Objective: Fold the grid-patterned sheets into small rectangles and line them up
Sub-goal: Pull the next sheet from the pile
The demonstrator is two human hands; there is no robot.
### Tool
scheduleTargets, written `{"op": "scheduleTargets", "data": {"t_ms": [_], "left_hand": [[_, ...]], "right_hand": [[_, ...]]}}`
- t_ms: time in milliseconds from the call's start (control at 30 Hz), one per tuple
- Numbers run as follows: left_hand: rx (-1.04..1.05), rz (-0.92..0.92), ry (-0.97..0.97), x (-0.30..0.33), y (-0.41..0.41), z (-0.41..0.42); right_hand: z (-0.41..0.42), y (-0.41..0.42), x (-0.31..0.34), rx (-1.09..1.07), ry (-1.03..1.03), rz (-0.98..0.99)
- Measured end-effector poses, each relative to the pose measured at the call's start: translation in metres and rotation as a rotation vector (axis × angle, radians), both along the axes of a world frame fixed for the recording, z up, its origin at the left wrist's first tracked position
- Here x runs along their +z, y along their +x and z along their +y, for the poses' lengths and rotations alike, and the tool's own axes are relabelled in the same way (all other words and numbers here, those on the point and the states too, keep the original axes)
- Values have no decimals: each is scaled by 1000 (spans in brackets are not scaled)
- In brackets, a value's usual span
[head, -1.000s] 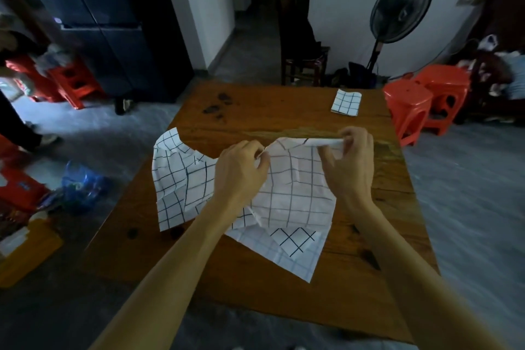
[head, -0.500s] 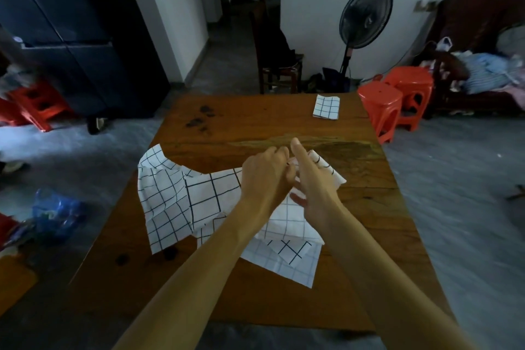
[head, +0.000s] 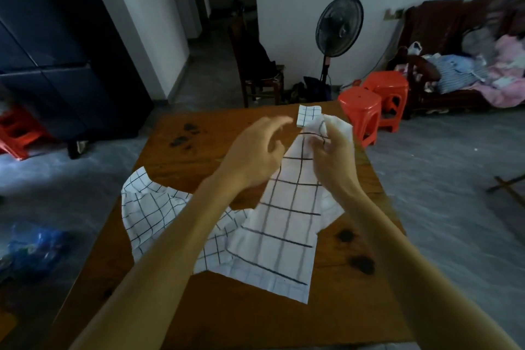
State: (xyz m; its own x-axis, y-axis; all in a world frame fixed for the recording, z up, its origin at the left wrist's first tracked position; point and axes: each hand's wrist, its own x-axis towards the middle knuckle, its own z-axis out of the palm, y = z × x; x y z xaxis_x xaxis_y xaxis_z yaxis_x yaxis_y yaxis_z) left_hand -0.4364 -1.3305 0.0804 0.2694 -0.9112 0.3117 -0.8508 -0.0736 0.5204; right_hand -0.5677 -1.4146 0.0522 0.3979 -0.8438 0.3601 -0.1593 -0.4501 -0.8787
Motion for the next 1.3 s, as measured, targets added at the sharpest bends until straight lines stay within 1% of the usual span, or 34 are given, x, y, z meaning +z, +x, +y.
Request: {"op": "scheduleTargets", "data": {"t_ms": [67,133,200,267,367,433,500,567,600,667,733,767,800,867,933,1033,1133,1300], "left_hand": [[-82,-172,2,22,-2,-20],[-135,-346,23,38,-3,-39],[-146,-469,77,48,-3,-52],[-150,-522,137,54,-2,-59],[-152,-529,209,50,1,-64],[-138,-554,168,46,3,-67],[-101,-583,67,43,7,-68],[-63,-616,8,38,13,-66],[-55,-646,5,33,16,-64],[-56,-710,23,21,22,-57],[-75,-723,47,6,23,-50],[-97,-701,57,0,21,-47],[-121,-638,72,-6,17,-43],[-130,-454,137,-16,7,-40],[-137,-370,217,-27,0,-40],[-201,-381,265,-45,-9,-42],[-232,-451,279,-65,-15,-37],[-316,-578,418,-109,-23,-26]], "right_hand": [[-12,-1,11,100,-76,180],[-24,-3,21,181,-70,313],[-33,-6,32,230,-53,411],[-42,-14,43,269,-85,460],[-51,-23,50,295,-143,475],[-57,-27,49,323,-166,495],[-66,-31,41,310,-132,612],[-75,-36,29,222,-146,756],[-78,-39,24,154,-175,797],[-78,-43,15,33,-267,786],[-75,-43,8,-13,-389,676],[-73,-43,4,-18,-452,622],[-71,-43,1,-15,-507,590],[-68,-41,-8,-14,-586,556],[-65,-43,-17,-20,-619,528],[-59,-55,-35,-43,-624,514],[-52,-75,-60,-58,-523,555],[-32,-111,-106,-73,-421,653]]}}
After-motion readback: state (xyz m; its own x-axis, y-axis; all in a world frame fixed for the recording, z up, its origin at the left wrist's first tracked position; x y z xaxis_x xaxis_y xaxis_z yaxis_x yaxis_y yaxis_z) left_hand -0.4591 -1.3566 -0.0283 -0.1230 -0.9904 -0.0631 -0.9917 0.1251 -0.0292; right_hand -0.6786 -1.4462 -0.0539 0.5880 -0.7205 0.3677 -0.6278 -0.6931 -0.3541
